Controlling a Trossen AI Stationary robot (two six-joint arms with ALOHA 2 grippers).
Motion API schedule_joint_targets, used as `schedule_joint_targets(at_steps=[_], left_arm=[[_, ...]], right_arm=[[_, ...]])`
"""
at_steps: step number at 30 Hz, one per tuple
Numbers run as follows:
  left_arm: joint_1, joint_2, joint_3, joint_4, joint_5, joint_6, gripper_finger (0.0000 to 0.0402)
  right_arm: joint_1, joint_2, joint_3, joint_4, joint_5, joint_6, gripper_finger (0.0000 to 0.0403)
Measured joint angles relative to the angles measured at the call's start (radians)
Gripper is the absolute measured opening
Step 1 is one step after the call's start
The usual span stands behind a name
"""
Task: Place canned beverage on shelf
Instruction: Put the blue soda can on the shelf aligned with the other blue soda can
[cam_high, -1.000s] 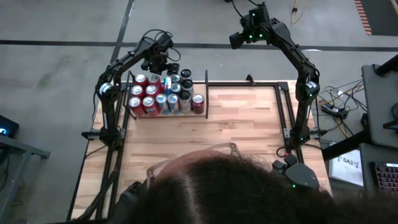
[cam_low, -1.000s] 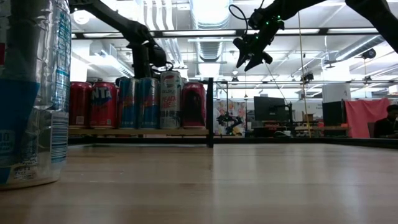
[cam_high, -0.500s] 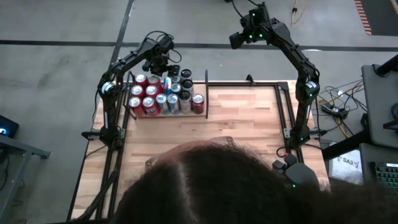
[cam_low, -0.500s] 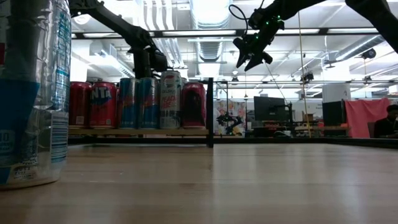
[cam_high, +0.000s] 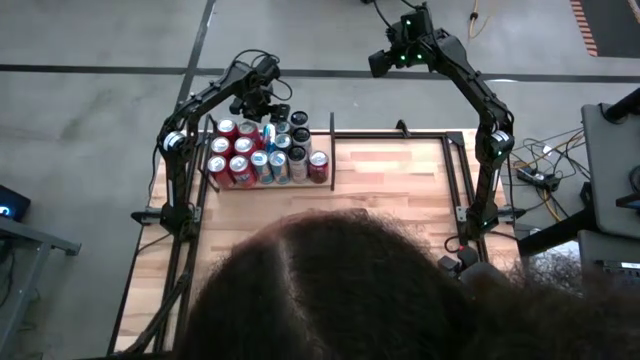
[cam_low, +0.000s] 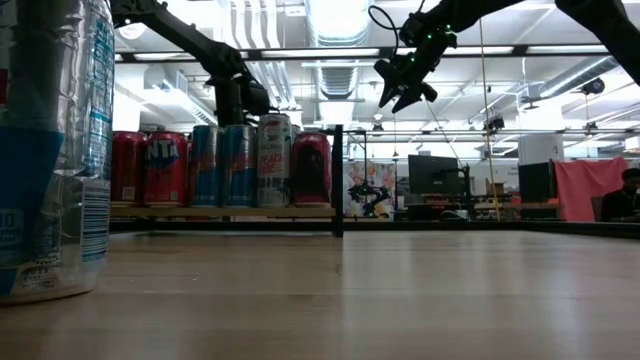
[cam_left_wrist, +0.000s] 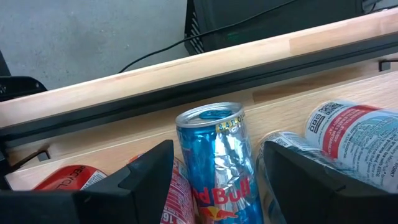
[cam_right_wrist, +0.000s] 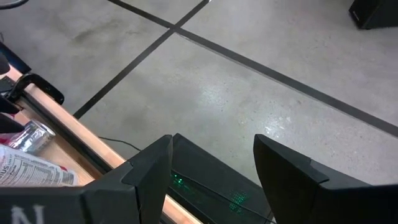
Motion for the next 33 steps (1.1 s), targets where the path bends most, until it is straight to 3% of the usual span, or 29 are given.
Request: schedule_joint_targets(at_steps=[4,9,11,14,16,33], left_arm=[[0.001,-0.010,0.002,-0.006,0.000,0.019,0.0233],[0.016,-0.013,0.093,-0.035,0.005,0.149,0.0233],[0.038,-0.013,0.127,-0.058,0.067,0.182,0.0233],[0.088,-0.010,0.152,-0.102,0.231,0.117,0.0233],[0.111,-0.006,0.152,-0.130,0.276,0.080,0.0233],[0.117,0.051,0.145,-0.135,0.214,0.060,0.0233]], right_arm=[[0.000,0.000,0.000,-0.001,0.000,0.000,0.0212],[0.000,0.000,0.000,-0.002,0.000,0.000,0.0212],[0.000,0.000,0.000,-0.002,0.000,0.000,0.0211],[0.000,0.000,0.000,-0.004,0.000,0.002,0.0212],[0.000,0.000,0.000,-0.008,0.000,0.014,0.0211],[-0.002,-0.001,0.000,-0.046,0.000,0.120,0.0212]])
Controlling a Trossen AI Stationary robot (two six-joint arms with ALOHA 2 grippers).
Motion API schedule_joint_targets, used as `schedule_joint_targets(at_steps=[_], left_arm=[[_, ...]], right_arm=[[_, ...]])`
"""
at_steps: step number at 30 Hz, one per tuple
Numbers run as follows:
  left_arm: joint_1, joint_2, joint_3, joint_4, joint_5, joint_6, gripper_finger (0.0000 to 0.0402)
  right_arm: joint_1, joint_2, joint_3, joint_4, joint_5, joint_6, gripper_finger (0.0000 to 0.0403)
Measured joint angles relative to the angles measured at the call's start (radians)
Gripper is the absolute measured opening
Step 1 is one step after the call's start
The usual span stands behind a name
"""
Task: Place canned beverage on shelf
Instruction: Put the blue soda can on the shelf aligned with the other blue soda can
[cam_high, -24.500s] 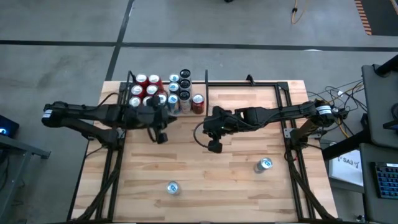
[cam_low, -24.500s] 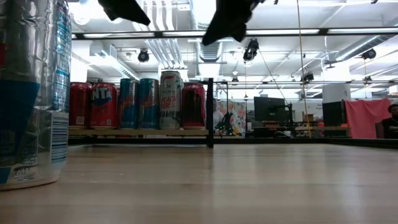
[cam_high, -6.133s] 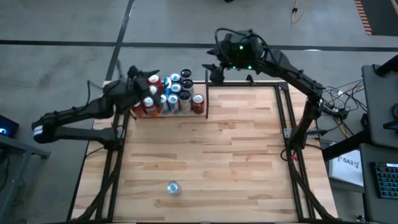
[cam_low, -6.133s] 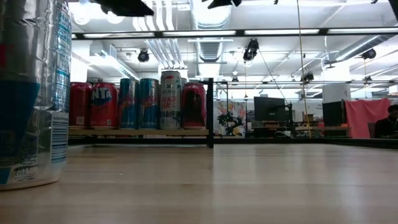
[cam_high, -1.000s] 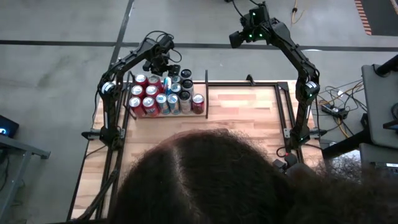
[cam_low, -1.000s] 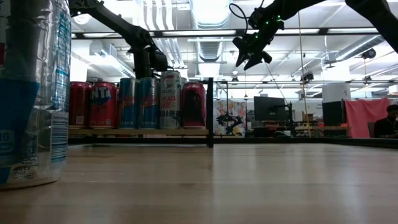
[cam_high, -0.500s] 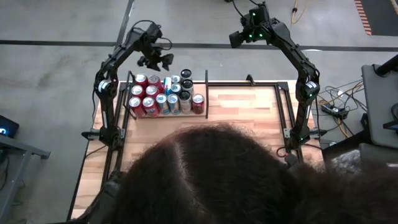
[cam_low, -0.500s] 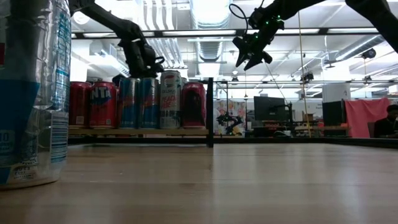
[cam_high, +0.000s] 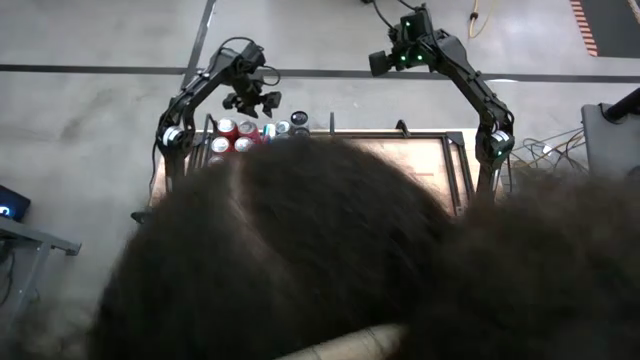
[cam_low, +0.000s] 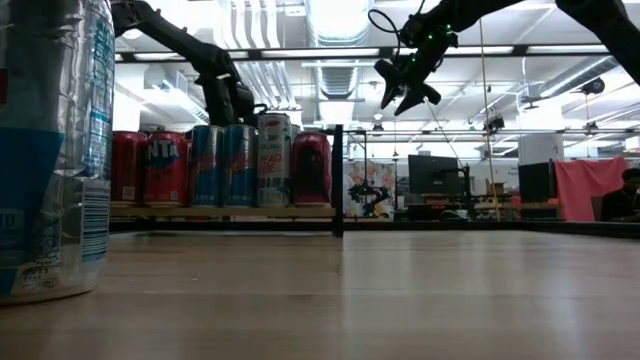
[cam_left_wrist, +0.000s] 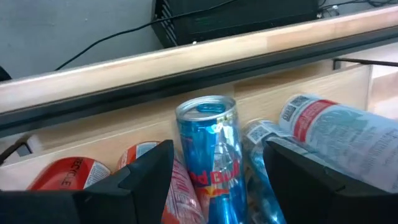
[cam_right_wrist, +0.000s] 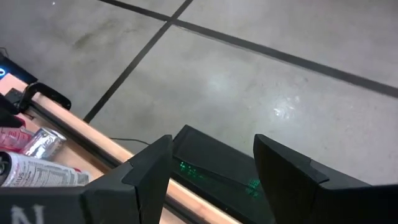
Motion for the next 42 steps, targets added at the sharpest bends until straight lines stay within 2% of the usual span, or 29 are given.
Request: schedule_joint_targets(at_steps=[8,17,42], left_arm=[[-0.002,0.037,0.000,-0.021,-0.006,0.025,0.0237],[-0.002,0.038,-0.001,-0.009,-0.031,0.053,0.0268],[-0.008,0.038,-0.029,0.013,-0.034,0.053,0.0270]], right_arm=[[0.000,0.000,0.000,-0.009,0.000,0.022,0.0212],[0.000,0.000,0.000,-0.016,0.000,0.032,0.0212],[0.000,0.000,0.000,-0.016,0.001,0.036,0.0212]])
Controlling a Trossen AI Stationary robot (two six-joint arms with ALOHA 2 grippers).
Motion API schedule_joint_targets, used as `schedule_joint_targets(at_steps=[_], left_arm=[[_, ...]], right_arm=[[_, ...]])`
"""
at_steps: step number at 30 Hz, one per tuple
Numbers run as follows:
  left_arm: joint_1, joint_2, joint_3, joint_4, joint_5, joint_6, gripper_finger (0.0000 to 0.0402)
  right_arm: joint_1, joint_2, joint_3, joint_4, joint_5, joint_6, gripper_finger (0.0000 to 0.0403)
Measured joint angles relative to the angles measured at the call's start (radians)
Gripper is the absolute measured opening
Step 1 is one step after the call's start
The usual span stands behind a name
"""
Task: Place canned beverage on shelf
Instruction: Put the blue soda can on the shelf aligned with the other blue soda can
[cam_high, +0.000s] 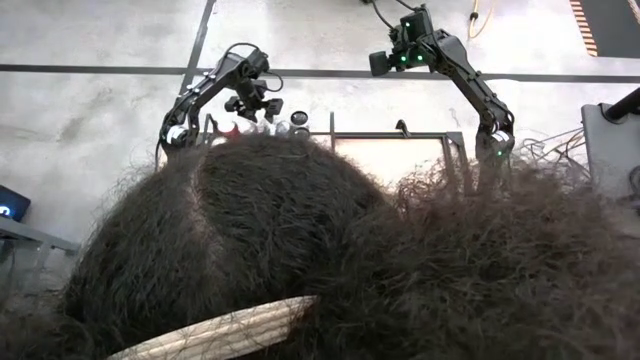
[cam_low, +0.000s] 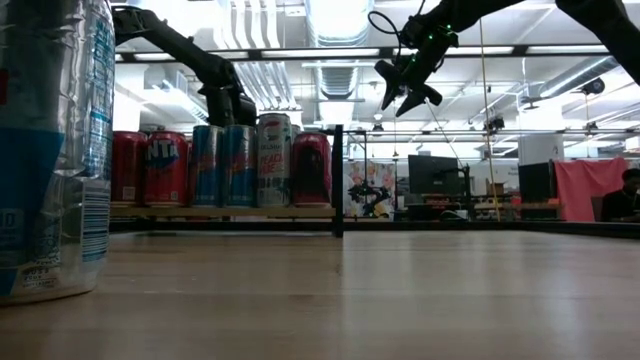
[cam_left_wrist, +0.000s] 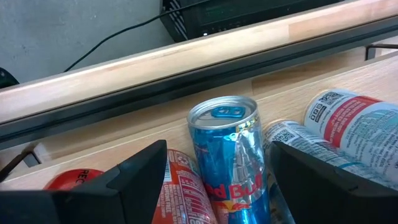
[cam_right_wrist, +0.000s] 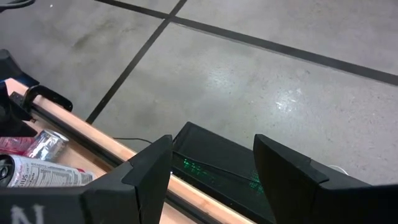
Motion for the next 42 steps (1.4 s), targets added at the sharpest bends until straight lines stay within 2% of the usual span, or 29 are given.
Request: schedule_joint_targets(at_steps=[33,42], left_arm=[[-0.026,0.000,-0.050,0.043,-0.002,0.000,0.0270],[-0.031,0.000,-0.050,0.048,-0.029,0.000,0.0270]], right_arm=[[0.000,0.000,-0.003,0.000,0.000,-0.017,0.0212],[0.000,0.000,-0.003,0.001,0.000,-0.017,0.0212]])
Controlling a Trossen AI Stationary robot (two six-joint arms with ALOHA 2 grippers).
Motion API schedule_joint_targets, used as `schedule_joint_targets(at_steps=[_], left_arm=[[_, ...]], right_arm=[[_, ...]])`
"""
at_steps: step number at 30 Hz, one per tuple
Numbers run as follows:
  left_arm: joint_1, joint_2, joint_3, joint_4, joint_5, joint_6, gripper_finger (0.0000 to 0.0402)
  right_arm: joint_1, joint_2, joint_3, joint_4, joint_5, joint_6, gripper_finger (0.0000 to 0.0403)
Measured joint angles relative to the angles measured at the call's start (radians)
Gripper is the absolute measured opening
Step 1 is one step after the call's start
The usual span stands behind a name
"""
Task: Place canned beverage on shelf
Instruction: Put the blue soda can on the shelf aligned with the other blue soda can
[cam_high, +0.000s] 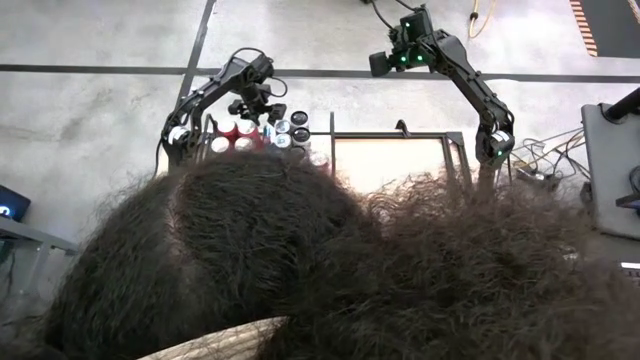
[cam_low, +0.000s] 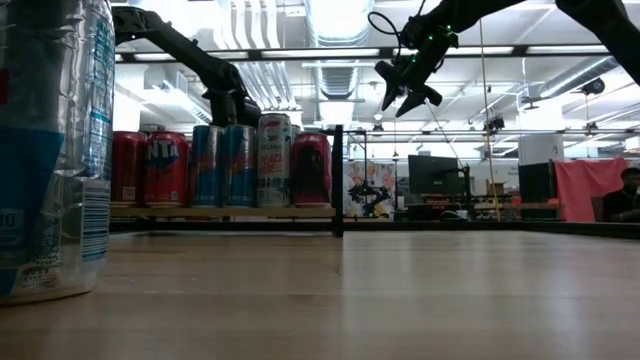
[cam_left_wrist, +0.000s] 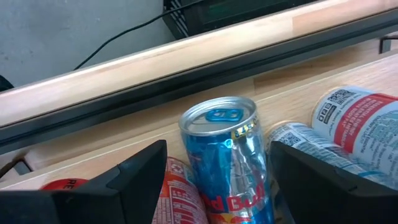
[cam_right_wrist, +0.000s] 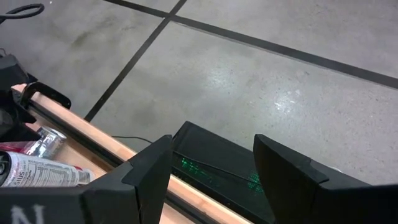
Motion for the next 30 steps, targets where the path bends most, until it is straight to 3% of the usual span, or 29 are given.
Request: schedule_joint_targets(at_steps=[30], left_arm=[[-0.012,-0.003,-0.045,0.049,-0.016,-0.011,0.0270]], right_arm=[[0.000,0.000,0.000,0.000,0.000,-0.008,0.0212]])
